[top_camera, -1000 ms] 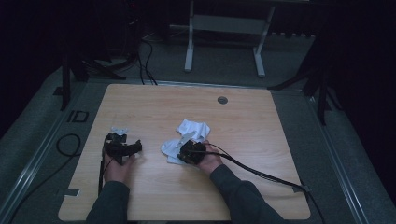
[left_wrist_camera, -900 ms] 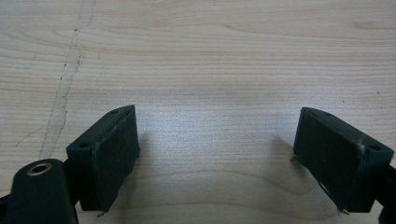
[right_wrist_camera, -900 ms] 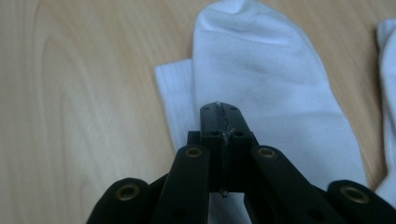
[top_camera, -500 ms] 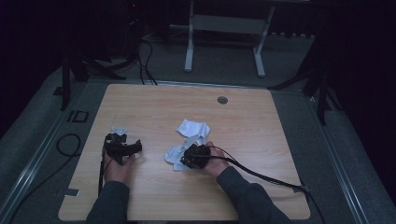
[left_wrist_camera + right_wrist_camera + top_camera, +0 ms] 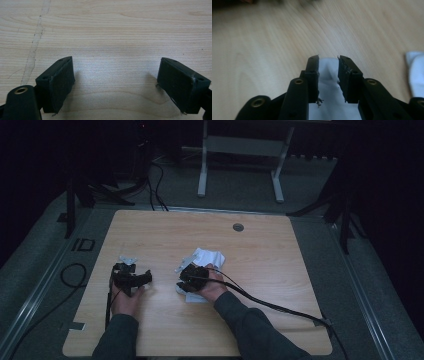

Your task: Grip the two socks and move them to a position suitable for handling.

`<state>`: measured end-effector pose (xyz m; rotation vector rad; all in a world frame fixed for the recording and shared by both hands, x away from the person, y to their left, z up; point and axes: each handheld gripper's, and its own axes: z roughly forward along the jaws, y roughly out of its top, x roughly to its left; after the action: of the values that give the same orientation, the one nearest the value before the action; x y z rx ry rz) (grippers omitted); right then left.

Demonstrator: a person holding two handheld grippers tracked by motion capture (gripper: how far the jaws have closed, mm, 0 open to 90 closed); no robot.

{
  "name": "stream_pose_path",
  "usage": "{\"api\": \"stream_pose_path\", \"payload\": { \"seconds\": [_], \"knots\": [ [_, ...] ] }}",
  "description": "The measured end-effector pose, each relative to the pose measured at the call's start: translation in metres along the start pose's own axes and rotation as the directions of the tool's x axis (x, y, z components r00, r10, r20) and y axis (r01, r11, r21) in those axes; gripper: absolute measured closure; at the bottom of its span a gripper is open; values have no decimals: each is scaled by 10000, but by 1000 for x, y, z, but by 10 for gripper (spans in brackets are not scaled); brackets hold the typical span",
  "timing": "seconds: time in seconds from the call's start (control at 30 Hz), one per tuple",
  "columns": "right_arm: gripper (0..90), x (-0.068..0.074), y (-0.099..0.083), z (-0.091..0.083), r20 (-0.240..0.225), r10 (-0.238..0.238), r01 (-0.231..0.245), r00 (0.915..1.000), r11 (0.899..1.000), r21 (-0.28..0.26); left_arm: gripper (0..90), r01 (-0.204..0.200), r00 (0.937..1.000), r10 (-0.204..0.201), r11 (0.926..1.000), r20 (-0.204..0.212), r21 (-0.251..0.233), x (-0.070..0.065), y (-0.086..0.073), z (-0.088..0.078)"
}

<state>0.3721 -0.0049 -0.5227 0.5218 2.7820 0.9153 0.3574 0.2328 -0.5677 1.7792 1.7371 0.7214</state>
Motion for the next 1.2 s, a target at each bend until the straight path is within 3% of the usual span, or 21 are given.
{"api": "stream_pose_path", "payload": {
  "seconds": [0.1, 0.17, 0.23, 0.37, 0.73, 0.9, 1.1, 1.13, 1.2],
  "knots": [
    [679, -3, -2, 16, 100, 136, -141, 9999, 9987, 484, 142, 7, 10000, -7, 10000, 1, -4, 0, 0, 0],
    [773, 0, -2, 23, 63, -91, 87, 9999, 9979, 634, 142, 3, 10000, -3, 10000, 1, -1, 0, 0, 0],
    [848, 1, 0, 24, -44, -163, 166, 9999, 9978, 637, 142, 0, 10000, 0, 10000, 1, 2, 0, 0, 0],
    [876, -3, -1, 21, 78, 96, -101, 9999, 9983, 565, 143, 6, 10000, -6, 10000, 5, 3, 0, 0, 0],
    [877, -8, 8, -16, 4, 45, -45, 10000, 9998, 198, 142, 14, 10000, -14, 10000, 8, 13, 0, 0, 0],
    [877, -9, 9, -38, 210, -333, 327, 9992, 9991, 269, 143, -16, 10000, 16, 10000, 11, 33, 0, 0, 0],
    [877, -20, -1, -61, 396, -186, 172, 9990, 9993, 340, 143, -5, 10000, 5, 10000, 10, 29, 0, 0, 0],
    [877, -25, -10, -76, 538, -78, 61, 9985, 9995, 320, 142, -12, 10000, 12, 10000, 11, 37, 0, 0, 0],
    [877, -28, -17, -87, 690, -62, 39, 9976, 9994, 336, 142, -14, 10000, 14, 10000, 10, 39, 0, 0, 0]
  ]
}}
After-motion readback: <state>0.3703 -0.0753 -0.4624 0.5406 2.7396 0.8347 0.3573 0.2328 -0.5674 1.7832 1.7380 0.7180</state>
